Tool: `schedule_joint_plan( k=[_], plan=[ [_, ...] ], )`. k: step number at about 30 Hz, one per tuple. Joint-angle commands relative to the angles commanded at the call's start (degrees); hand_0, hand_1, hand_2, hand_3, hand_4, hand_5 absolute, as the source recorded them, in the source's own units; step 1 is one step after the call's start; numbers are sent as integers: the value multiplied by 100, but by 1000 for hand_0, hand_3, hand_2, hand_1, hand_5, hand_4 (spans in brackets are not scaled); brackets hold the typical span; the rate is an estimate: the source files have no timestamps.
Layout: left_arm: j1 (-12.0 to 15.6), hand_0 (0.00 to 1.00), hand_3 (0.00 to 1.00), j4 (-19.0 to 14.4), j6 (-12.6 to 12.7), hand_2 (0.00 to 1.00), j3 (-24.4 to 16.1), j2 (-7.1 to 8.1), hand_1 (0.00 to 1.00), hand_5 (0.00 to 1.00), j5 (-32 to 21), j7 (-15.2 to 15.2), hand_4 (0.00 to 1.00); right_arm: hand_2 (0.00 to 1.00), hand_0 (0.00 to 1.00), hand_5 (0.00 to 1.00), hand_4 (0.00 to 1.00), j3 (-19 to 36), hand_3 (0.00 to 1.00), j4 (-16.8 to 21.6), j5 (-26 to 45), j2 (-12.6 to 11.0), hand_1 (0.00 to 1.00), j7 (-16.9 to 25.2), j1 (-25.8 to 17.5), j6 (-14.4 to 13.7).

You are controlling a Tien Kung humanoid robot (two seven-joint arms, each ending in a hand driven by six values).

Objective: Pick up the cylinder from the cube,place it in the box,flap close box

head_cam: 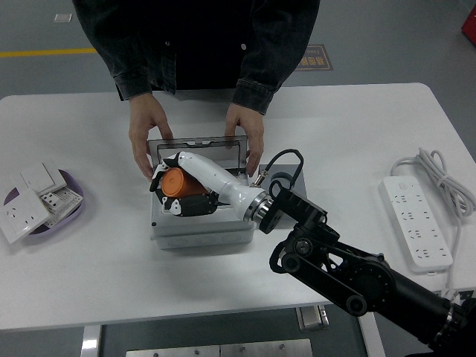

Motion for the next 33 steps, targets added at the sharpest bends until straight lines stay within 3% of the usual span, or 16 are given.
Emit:
schedule_joint_plan(
  k=[6,11,12,17,18,23,24,29,30,33],
  plan=[
    [-6,637,708,0,0,662,37,-14,673,312,-14,0,761,392,246,2,85,-56,355,-250,-900,84,338,-751,140,463],
    [11,637,708,0,4,662,-30,0,673,312,42,25,761,392,246,2,85,-157,355,-309,-1381,126,338,-1028,181,500],
    [14,637,708,0,4,664,-60,-1,673,312,67,36,761,533,414,2,431,-179,613,-319,-1408,126,502,-1030,185,485],
    [45,637,708,0,1,664,-310,-11,673,312,288,148,761,533,414,2,431,-281,613,-348,-1479,126,502,-1027,207,357],
    [55,637,708,0,0,663,-370,-12,673,311,344,177,760,704,672,194,406,-293,702,-352,-1488,126,714,-1030,213,342],
    [113,637,708,0,-4,663,-608,-22,673,311,567,297,760,704,672,194,406,-299,702,-371,-1572,126,714,-1059,227,330],
    [120,637,708,0,-5,662,-632,-23,673,312,589,308,760,778,855,278,457,-294,739,-375,-1581,126,771,-1064,227,333],
    [125,637,708,0,-3,662,-623,-30,673,312,571,302,760,778,855,278,457,-250,739,-375,-1652,126,771,-1091,222,356],
    [123,637,708,0,-3,663,-595,-31,672,311,546,291,760,790,892,338,616,-238,760,-374,-1666,126,795,-1095,221,365],
    [118,637,708,0,-6,663,-509,-36,672,311,469,258,760,790,892,338,616,-209,760,-376,-1704,126,795,-1100,220,383]
  ],
)
